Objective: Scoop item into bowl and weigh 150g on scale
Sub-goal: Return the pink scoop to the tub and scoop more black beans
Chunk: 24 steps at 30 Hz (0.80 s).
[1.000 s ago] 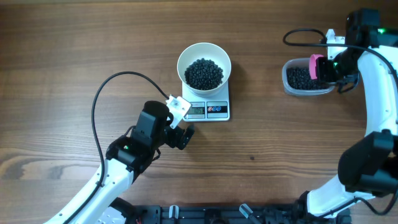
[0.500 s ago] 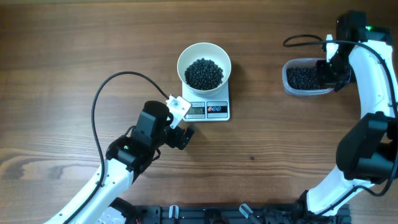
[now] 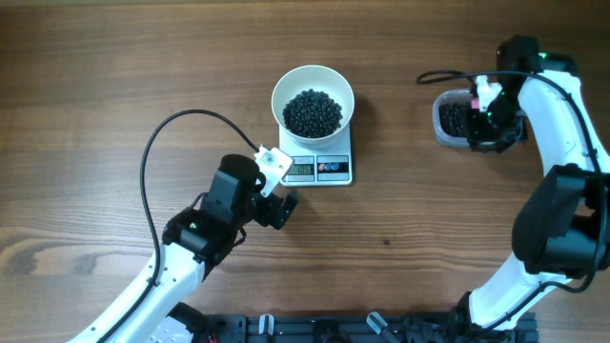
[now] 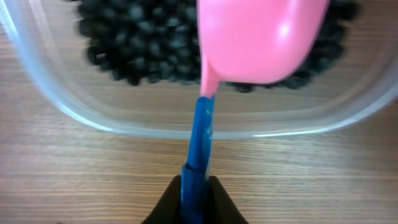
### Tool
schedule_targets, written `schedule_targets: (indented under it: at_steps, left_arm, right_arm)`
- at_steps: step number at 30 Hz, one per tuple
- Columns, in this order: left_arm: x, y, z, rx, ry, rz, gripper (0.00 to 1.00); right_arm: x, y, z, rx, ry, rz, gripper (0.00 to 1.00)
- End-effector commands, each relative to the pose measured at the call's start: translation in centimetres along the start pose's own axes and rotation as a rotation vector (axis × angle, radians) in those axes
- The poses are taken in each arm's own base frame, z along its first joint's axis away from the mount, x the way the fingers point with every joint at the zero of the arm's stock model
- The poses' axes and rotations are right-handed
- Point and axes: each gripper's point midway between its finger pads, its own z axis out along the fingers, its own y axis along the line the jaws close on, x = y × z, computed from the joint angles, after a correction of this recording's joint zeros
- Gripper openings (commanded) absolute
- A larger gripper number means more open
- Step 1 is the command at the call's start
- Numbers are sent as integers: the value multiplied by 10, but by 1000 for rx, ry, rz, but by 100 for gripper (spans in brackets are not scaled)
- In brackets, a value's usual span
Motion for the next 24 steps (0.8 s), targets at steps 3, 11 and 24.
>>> schedule_targets:
  at_steps: [3,11,24]
  left_arm:
    - [2,4,0,-12,5,-2,100]
    - [2,4,0,-12,5,-2,100]
    - [2,4,0,-12,5,-2,100]
  right_arm:
    - [0,34,9,-126,18,-86,4]
    - [-2,45,6,-200,4,-80,4]
    - [2,36,-2,-378,-14,35,4]
